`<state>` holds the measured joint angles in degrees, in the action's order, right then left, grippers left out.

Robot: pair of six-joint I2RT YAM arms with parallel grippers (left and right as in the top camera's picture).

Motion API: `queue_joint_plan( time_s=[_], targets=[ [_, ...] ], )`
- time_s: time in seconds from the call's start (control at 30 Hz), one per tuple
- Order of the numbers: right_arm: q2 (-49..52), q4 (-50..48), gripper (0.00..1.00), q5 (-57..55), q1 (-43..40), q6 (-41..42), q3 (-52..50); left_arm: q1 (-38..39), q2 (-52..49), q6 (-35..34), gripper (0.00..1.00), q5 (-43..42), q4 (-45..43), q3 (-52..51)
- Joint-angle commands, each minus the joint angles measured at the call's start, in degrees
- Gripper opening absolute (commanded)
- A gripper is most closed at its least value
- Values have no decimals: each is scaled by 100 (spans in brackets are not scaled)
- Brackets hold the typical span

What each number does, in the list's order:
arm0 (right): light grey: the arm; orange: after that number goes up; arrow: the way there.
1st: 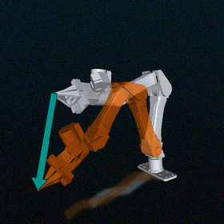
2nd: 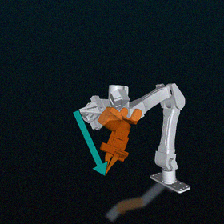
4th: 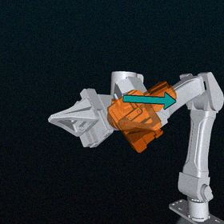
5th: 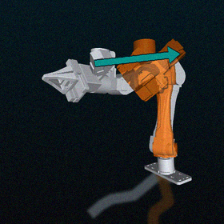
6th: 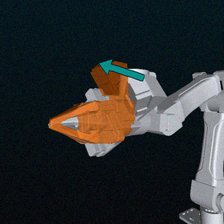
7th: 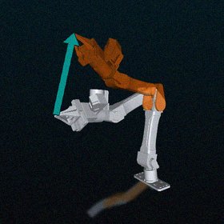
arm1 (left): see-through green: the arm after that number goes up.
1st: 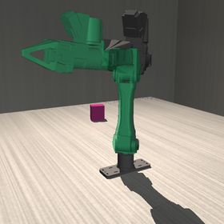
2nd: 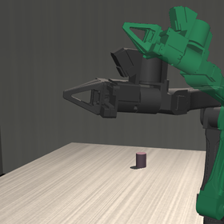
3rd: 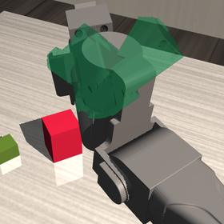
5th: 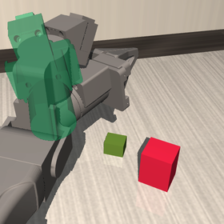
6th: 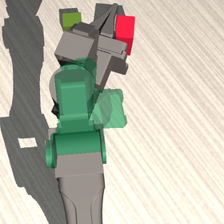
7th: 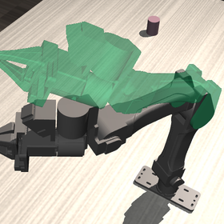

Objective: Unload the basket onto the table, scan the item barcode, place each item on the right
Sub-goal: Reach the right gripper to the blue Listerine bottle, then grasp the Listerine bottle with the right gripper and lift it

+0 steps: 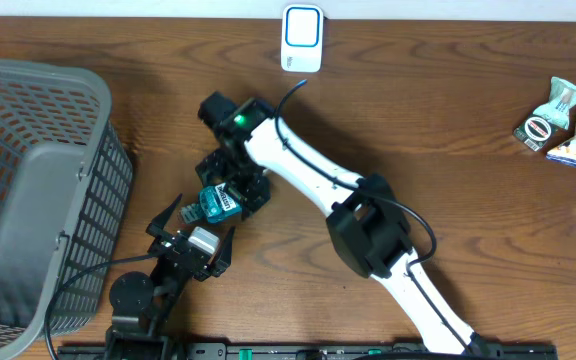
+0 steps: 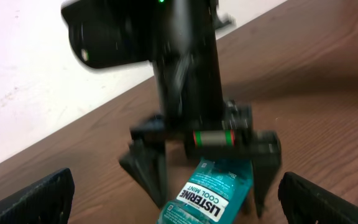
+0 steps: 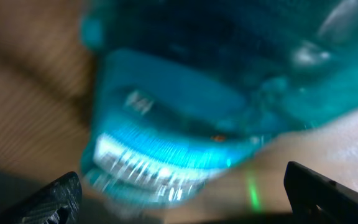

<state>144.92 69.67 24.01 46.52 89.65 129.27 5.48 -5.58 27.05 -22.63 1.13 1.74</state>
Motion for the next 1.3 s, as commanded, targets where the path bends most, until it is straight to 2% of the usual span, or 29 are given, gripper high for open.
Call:
queue_joint_plan(
  time_s=[0.0, 0.1, 0.17, 0.33, 0.37, 0.47, 0.53, 0.57, 0.63, 0.67, 0.7, 0.73, 0.8, 0.97, 1.07, 1.17, 1.27],
  targets=[
    [-42, 68, 98, -916, 39, 413, -212, 24, 7, 33, 98, -114, 116, -151],
    [-44, 289, 99, -1620, 0, 361, -221, 24, 7, 33, 98, -114, 114, -151],
    [-44, 339, 93, -1985, -44, -2, -221, 24, 7, 33, 98, -114, 116, -151],
    [-44, 452, 82, -2667, -258, -2321, -221, 24, 7, 33, 98, -114, 116, -151],
    [-44, 522, 77, -2833, -313, -2721, -221, 24, 7, 33, 98, -114, 116, -151],
    [-44, 822, 65, -3626, -487, -3475, -221, 24, 7, 33, 98, -114, 116, -151],
    [-44, 981, 64, -4096, -597, -3773, -221, 24, 7, 33, 98, -114, 114, -151],
    [-44, 1054, 64, -4251, -664, -3956, -221, 24, 7, 33, 98, -114, 114, -151],
    [-61, 1082, 71, -4256, -804, -4378, -208, 24, 7, 33, 98, -114, 114, -151],
    [-72, 1097, 78, -4144, -855, -4478, -175, 24, 7, 33, 98, -114, 114, -151],
    [-111, 1143, 92, -3917, -914, -4496, -116, 24, 7, 33, 98, -114, 116, -151],
    [-151, 1207, 99, -3591, -968, -4487, -35, 24, 7, 33, 98, -114, 116, -151],
    [-282, 1246, 99, -2699, -1073, -4258, 138, 24, 7, 33, 98, -114, 114, -151],
    [-520, 1349, 99, -164, -1237, -1923, 247, 24, 7, 33, 98, -114, 116, -151],
    [-514, 1329, 99, 732, -1193, -791, 229, 24, 7, 33, 98, -114, 114, -151],
    [-514, 1344, 94, 944, -1029, -433, 221, 24, 7, 33, 98, -114, 116, -151],
    [-514, 1344, 81, 905, -765, -96, 219, 24, 7, 33, 98, -114, 116, -151]
  ],
)
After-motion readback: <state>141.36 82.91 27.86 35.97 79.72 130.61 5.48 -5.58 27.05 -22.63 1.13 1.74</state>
